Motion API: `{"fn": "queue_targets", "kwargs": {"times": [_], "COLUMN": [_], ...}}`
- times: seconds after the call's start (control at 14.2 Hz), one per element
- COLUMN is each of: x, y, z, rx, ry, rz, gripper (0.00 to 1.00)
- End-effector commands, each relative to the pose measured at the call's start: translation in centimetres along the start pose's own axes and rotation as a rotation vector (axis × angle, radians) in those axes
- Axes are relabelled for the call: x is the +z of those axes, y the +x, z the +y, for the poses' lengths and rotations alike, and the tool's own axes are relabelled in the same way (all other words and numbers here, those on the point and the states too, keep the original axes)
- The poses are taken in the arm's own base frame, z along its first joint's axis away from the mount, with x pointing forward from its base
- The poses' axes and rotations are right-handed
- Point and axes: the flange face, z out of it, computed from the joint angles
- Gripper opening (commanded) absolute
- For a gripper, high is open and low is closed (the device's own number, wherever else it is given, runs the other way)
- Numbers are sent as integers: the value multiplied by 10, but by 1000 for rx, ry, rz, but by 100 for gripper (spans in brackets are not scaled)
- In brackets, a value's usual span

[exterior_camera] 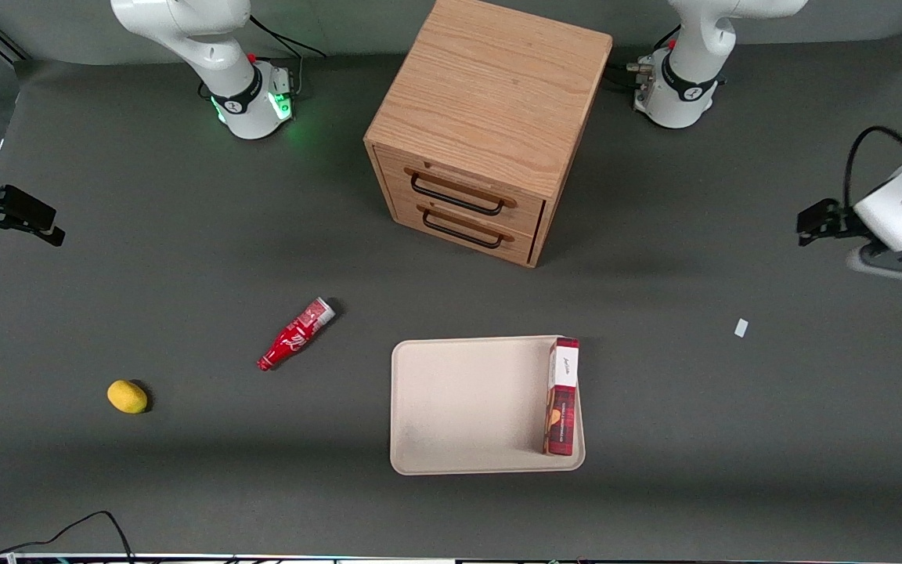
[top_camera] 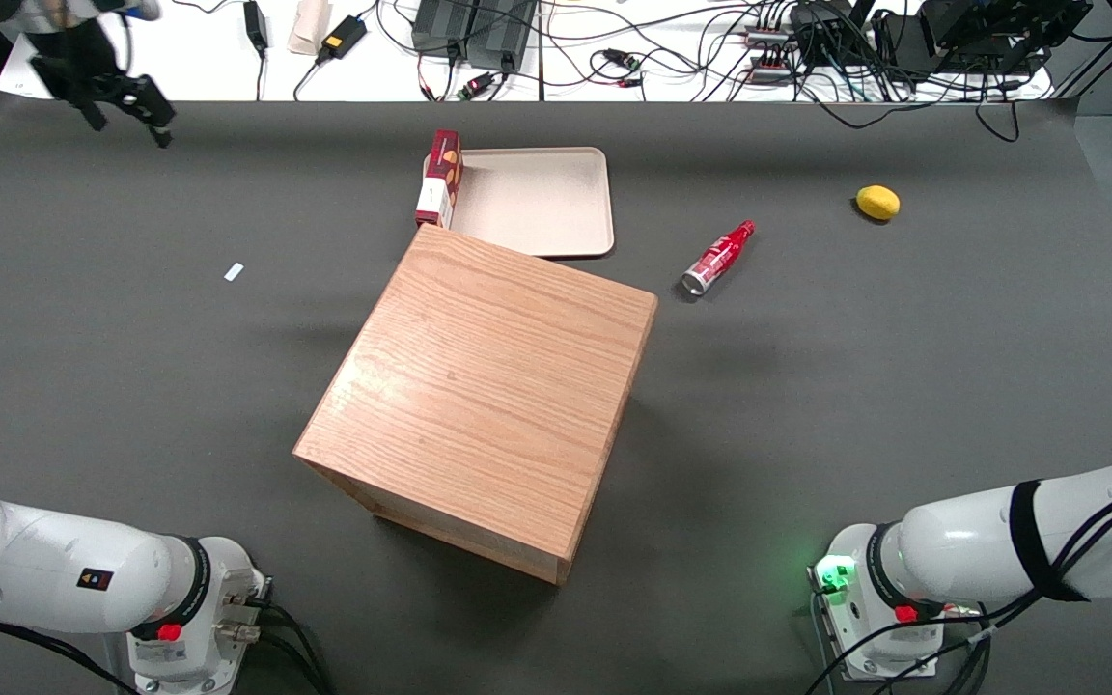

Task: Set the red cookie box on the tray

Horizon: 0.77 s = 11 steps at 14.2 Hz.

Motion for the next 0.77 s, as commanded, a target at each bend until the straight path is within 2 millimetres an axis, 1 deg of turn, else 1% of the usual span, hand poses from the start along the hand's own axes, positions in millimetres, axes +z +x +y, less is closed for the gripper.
{"fn": "queue_targets", "kwargs": {"times": [0.0,0.14,0.28,0.42,0.7], "x": [0,-2,-5,-8,-11], "y": [-12,-7,-7,-7,-8], "z": [-18,-9,-5,8,8], "rx": [45,43,10,-52,-68], "ry": [-16,-15,-17,-23,-18], "rz": [15,6,-9,-51,-60], "gripper": [100,100,100,100,100]}}
